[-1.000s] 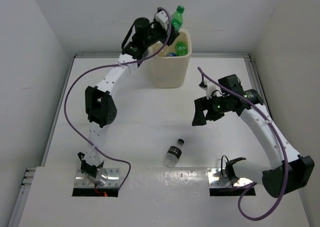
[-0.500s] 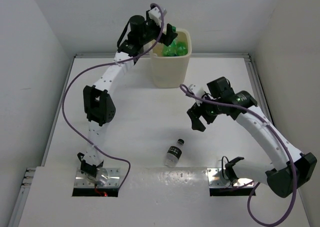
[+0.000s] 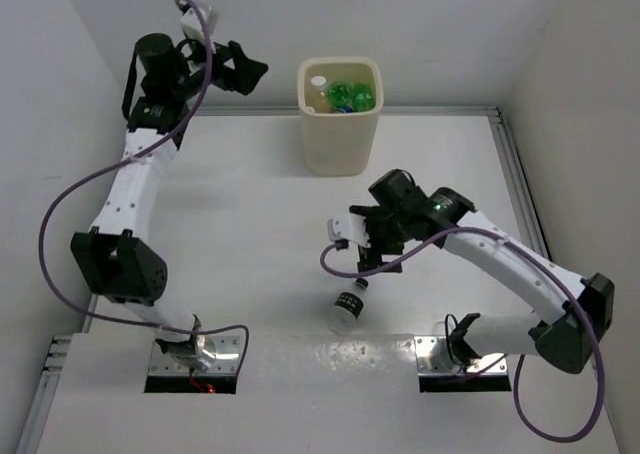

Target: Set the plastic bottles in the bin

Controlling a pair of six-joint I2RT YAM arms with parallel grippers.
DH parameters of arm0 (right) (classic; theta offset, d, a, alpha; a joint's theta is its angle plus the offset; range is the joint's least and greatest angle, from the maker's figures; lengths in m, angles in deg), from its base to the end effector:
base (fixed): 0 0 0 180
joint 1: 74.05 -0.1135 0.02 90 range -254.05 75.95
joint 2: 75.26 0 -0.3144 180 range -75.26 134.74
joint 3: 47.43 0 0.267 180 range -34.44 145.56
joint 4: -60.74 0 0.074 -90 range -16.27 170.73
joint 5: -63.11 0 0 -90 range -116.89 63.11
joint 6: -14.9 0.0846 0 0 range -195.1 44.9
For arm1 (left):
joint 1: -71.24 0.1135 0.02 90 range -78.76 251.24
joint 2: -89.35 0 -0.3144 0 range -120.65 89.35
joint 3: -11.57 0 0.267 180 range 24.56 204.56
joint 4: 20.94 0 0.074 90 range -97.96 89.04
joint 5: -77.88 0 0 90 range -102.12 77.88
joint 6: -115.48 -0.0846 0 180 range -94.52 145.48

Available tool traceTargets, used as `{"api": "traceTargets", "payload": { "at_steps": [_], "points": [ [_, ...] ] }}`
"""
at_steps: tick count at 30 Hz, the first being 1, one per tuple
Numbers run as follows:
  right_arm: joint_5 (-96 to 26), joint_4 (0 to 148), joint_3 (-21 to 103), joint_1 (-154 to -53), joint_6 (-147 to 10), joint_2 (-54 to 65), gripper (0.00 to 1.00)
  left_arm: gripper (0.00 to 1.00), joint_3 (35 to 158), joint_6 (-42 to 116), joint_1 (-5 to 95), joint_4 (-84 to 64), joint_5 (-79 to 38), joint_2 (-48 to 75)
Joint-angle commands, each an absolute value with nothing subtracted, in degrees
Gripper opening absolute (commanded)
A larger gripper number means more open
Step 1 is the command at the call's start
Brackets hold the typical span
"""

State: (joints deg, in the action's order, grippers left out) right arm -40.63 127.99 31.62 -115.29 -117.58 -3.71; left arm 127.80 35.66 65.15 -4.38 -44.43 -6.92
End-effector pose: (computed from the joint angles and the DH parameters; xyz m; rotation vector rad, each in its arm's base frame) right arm 0.1852 0.1891 0.3117 -1.7951 1.8768 0.3051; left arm 0.4432 -0.0928 0.5258 0.4039 1.5030 -0.6500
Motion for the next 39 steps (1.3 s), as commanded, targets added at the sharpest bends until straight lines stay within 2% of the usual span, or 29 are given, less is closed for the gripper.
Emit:
{"api": "traceTargets", "payload": {
  "at_steps": [1, 8, 13, 19, 26, 28, 29, 32, 33, 37, 38, 39],
  "points": [
    [-43.6, 129.0, 29.8, -119.2, -124.5, -1.3, 0.86, 0.99, 120.7, 37.1, 67.6, -5.2, -49.9, 0.0],
    [-42.3, 123.7, 23.4, -131.1, -127.4, 2.7, 0.87, 0.99, 112.3, 38.8, 72.8, -4.5, -53.6, 7.3],
    [-41.3, 118.7, 22.3, -137.1, -127.5, 8.1, 0.94, 0.99, 108.5, 39.5, 76.3, -4.5, -56.1, 9.3],
    [-38.9, 113.3, 19.4, -140.8, -129.3, 12.7, 0.98, 0.99, 106.6, 41.1, 79.8, -4.5, -59.1, 10.3],
    [-37.5, 107.1, 14.9, -143.0, -131.8, 15.6, 0.97, 0.99, 104.8, 41.1, 82.1, -4.0, -60.3, 11.6],
    [-36.9, 105.3, 14.9, -143.0, -130.8, 16.8, 0.91, 0.99, 104.8, 41.1, 82.1, -4.0, -60.8, 11.6],
    [-36.7, 105.0, 15.3, -143.0, -130.5, 17.7, 0.78, 0.99, 104.8, 41.1, 82.1, -4.0, -60.8, 11.6],
    [-36.0, 105.3, 17.1, -142.5, -129.3, 17.5, 0.55, 0.99, 104.8, 40.6, 82.7, -4.0, -60.8, 11.6],
    [-36.1, 105.8, 17.3, -142.2, -127.6, 17.3, 0.51, 0.99, 104.8, 40.6, 82.7, -4.0, -60.8, 11.6],
    [-37.2, 110.4, 29.6, -140.9, -119.0, 13.4, 0.22, 0.99, 103.7, 40.1, 82.7, -6.2, -60.3, 12.6],
    [-37.4, 110.4, 38.3, -138.8, -113.5, 13.0, 0.12, 0.99, 102.4, 41.4, 82.7, -7.8, -60.3, 12.6],
    [-37.4, 110.1, 41.7, -138.8, -113.4, 13.1, 0.09, 0.99, 102.3, 41.9, 82.7, -8.5, -60.3, 12.6]
  ]
}}
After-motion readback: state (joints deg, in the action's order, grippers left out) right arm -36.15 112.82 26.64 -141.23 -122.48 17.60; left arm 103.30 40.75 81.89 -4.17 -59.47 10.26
